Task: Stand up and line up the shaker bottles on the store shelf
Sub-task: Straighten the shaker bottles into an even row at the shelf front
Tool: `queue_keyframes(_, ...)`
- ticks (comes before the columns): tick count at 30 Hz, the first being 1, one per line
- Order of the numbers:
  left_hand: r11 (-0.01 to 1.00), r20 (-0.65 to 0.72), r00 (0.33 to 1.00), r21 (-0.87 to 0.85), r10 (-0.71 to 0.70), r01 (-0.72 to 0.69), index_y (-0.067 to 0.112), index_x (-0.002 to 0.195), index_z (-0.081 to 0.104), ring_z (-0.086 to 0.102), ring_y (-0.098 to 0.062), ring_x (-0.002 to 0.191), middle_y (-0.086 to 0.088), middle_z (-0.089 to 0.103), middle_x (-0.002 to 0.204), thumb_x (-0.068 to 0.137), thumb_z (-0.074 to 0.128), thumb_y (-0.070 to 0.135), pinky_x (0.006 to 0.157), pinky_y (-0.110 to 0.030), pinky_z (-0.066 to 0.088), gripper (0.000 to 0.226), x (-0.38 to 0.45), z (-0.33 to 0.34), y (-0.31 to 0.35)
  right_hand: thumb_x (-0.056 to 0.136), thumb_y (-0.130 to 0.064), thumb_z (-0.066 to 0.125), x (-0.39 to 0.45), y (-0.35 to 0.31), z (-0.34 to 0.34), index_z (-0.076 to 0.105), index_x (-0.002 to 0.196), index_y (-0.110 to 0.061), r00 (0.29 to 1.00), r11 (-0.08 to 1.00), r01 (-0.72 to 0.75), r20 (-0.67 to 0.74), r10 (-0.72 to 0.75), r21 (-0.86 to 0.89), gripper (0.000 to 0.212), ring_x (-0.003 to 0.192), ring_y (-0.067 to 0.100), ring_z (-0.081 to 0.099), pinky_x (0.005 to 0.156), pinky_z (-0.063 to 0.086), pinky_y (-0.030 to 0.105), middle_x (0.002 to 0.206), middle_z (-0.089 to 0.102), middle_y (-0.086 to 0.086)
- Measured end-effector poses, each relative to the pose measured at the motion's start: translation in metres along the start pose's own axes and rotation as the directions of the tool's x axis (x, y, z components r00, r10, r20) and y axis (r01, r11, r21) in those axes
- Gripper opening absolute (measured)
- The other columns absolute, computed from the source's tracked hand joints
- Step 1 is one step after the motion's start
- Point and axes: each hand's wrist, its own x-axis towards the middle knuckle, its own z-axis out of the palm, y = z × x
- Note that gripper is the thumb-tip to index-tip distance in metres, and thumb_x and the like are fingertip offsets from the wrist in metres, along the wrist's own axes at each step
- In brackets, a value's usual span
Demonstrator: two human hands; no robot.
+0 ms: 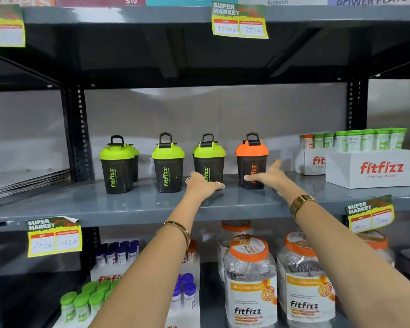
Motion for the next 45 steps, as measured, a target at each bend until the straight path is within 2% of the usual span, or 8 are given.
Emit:
queue_keyframes(6,0.999,0.018,0.999,0.029,-0.045,0.044,0.001,0.137,0.026,0.041,-0.032,0.130,-0.017,0.035,0.145,0.071,0.077,0.035,0.105,-0.038,0.039,0.091,0.022,0.009,0.000,0.064,-0.029,0.084,0.005,0.005,0.013,0.038,0.128,-0.004,1.000,0.997,0.006,-0.022,-0.008,-0.077,0.083,0.122,0.033,0.050,0.101,0.042,0.044,0.130,0.054,0.016)
queue_keyframes(9,0.995,-0.005,0.999,0.091,-0.047,0.047,0.003,0.137,0.026,0.041,-0.032,0.132,-0.014,0.039,0.144,0.070,0.077,0.039,0.109,-0.044,0.037,0.091,0.031,0.014,-0.003,0.067,-0.031,0.082,0.007,0.006,0.014,0.046,0.125,-0.005,0.999,0.990,0.017,-0.041,-0.023,-0.138,0.074,0.119,0.033,0.053,0.096,0.044,0.040,0.127,0.058,0.015)
queue_keyframes(18,0.990,-0.087,0.995,0.129,-0.050,0.061,0.002,0.127,0.042,0.050,-0.033,0.124,-0.017,0.051,0.135,0.069,0.079,0.032,0.104,-0.042,0.043,0.075,0.045,0.013,-0.010,0.073,-0.024,0.077,0.002,0.005,0.013,0.043,0.125,-0.005,0.999,0.992,0.006,-0.047,-0.012,-0.129,0.065,0.119,0.032,0.052,0.096,0.043,0.040,0.129,0.056,0.015)
queue_keyframes(23,0.990,-0.023,0.992,0.071,-0.123,0.124,0.003,0.136,0.028,0.043,-0.030,0.131,-0.014,0.043,0.141,0.057,0.082,0.048,0.109,-0.042,0.037,0.106,0.048,0.013,-0.007,0.074,-0.027,0.076,-0.001,0.004,0.013,0.042,0.125,-0.005,0.998,0.988,-0.001,-0.056,-0.007,-0.152,0.065,0.120,0.032,0.051,0.095,0.043,0.039,0.129,0.055,0.015)
queue_keyframes(25,0.993,-0.021,0.993,0.044,-0.112,0.113,0.004,0.137,0.025,0.040,-0.031,0.133,-0.014,0.040,0.143,0.055,0.083,0.050,0.112,-0.045,0.034,0.111,0.052,0.016,-0.004,0.074,-0.029,0.076,-0.001,0.004,0.014,0.042,0.125,-0.005,0.998,0.988,0.003,-0.062,-0.012,-0.153,0.066,0.120,0.032,0.051,0.095,0.043,0.039,0.129,0.055,0.015)
queue_keyframes(31,0.999,-0.031,0.998,0.018,-0.050,0.050,0.005,0.135,0.031,0.043,-0.033,0.130,-0.015,0.044,0.141,0.056,0.085,0.043,0.111,-0.047,0.034,0.103,0.067,0.027,0.001,0.074,-0.033,0.076,0.000,0.004,0.014,0.042,0.125,-0.005,0.996,0.988,0.012,-0.081,-0.025,-0.156,0.067,0.119,0.032,0.052,0.093,0.043,0.037,0.128,0.056,0.014)
queue_keyframes(37,0.994,-0.095,0.995,0.106,-0.024,0.034,0.005,0.130,0.038,0.048,-0.035,0.127,-0.015,0.049,0.137,0.060,0.085,0.036,0.105,-0.046,0.041,0.089,0.075,0.025,-0.004,0.075,-0.033,0.075,0.001,0.004,0.015,0.039,0.127,-0.004,0.997,0.988,0.018,-0.076,-0.030,-0.155,0.069,0.121,0.032,0.051,0.096,0.042,0.039,0.131,0.054,0.014)
queue_keyframes(45,0.994,-0.004,1.000,0.110,0.023,-0.022,0.002,0.127,0.046,0.051,-0.031,0.122,-0.015,0.052,0.134,0.057,0.086,0.036,0.103,-0.040,0.045,0.087,0.074,0.003,-0.014,0.079,-0.029,0.072,-0.003,0.002,0.014,0.037,0.128,-0.002,0.998,0.988,0.026,-0.054,-0.034,-0.149,0.066,0.121,0.033,0.050,0.097,0.041,0.039,0.131,0.054,0.016)
